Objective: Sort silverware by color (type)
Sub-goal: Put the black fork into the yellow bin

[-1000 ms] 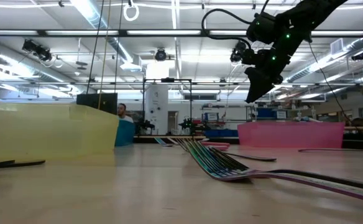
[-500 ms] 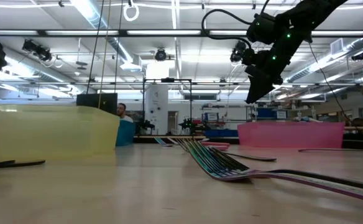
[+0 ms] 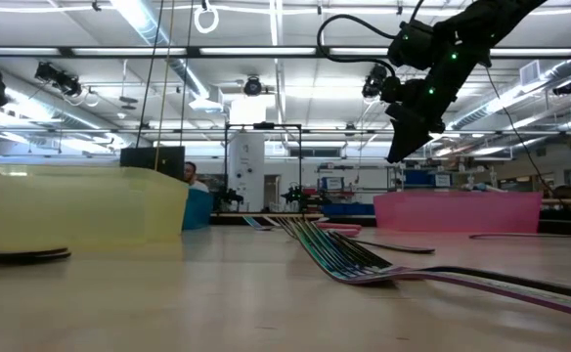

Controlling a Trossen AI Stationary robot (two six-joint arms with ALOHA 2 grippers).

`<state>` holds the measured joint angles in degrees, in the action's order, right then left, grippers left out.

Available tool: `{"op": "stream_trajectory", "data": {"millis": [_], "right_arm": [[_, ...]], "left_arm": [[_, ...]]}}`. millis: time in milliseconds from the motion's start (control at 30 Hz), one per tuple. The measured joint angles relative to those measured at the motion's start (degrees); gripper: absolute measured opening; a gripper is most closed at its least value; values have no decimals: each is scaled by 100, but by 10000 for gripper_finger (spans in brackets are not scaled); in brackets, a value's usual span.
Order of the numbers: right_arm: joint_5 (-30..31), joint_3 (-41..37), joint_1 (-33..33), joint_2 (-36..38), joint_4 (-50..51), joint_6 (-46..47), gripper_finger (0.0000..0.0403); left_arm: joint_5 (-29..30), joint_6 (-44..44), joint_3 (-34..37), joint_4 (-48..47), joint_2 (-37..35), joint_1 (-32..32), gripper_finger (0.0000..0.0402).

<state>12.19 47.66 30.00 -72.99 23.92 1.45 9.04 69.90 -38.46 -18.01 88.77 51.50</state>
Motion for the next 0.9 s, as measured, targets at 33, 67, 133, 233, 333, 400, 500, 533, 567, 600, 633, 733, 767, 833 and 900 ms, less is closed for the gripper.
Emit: {"op": "stream_trajectory", "data": {"millis": [33, 67, 133, 233, 333, 400, 500, 533, 567, 600, 633, 733, 767, 833, 900], "right_arm": [[0, 0, 0, 0, -2, 0, 140], [0, 0, 0, 0, -2, 0, 140], [1, 0, 0, 0, -1, -2, 140], [2, 0, 0, 0, -2, -7, 140], [2, 0, 0, 0, -2, -7, 140], [4, -1, 0, 0, -3, -7, 140], [4, -2, 0, 0, -7, -7, 140], [4, -1, 0, 0, -7, -7, 140], [4, -2, 0, 0, -9, -6, 140], [4, -2, 0, 0, -11, -7, 140], [4, -2, 0, 0, -13, -6, 140], [1, -2, 1, 0, -13, -4, 140], [-18, -2, 0, 0, -13, -4, 140], [-135, -2, 2, 0, -13, -4, 140], [-307, -2, 2, 0, -12, -4, 140]], "left_arm": [[0, -5, 0, 13, 0, 18, 12], [-6, -7, 1, 31, 0, 41, 9], [-18, -8, 3, 81, 3, 81, 7], [-90, -89, 13, 269, -40, 133, 5], [-412, -111, 24, 465, -196, 145, 4], [-447, -112, 24, 484, -389, 155, 4], [-389, -132, 22, 357, -650, 111, 4], [-360, -163, 22, 341, -741, 72, 3], [-354, -194, 22, 315, -839, 11, 3], [-350, -282, 20, 244, -931, -45, 3], [-346, -340, 20, 154, -1040, -107, 3], [-301, -668, 20, 5, -1364, -368, 3], [-290, -777, 20, -120, -1494, -450, 3], [-274, -929, 20, -263, -1760, -631, 3], [-299, -1058, 17, -437, -2042, -802, 3]]}}
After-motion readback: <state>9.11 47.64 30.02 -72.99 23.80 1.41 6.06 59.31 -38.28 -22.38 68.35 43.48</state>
